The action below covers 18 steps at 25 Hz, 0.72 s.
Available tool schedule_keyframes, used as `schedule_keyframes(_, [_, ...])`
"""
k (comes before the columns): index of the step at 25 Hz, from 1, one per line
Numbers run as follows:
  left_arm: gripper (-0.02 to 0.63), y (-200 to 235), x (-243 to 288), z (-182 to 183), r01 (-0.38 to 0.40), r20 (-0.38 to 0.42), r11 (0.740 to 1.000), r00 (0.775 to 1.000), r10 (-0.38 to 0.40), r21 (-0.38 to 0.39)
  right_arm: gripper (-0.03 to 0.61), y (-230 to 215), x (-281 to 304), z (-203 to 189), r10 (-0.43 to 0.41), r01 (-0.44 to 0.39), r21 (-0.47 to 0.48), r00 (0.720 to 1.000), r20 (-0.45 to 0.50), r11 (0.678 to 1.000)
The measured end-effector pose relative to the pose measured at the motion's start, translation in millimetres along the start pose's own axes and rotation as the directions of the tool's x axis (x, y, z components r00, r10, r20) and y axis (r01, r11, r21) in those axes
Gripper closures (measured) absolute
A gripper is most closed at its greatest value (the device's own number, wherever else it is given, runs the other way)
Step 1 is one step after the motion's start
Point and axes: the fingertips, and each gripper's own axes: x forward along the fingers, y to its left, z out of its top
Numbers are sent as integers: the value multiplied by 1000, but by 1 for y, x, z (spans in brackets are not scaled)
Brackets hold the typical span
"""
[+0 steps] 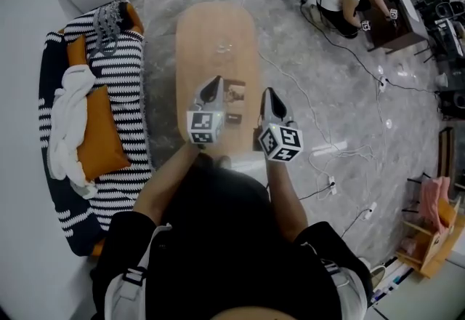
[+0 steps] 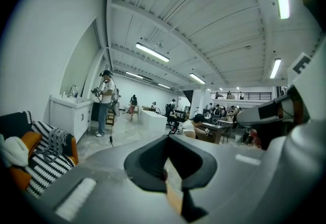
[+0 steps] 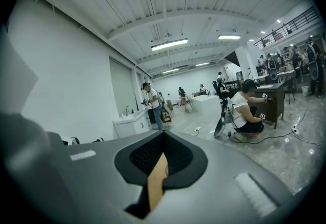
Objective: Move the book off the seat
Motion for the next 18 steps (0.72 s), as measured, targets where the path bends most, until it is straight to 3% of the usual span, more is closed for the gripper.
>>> schedule_keyframes(18, [609, -7, 6, 11, 6, 26, 1000, 1000, -6, 13, 571, 2, -2, 17, 29, -29, -25, 999, 35, 999])
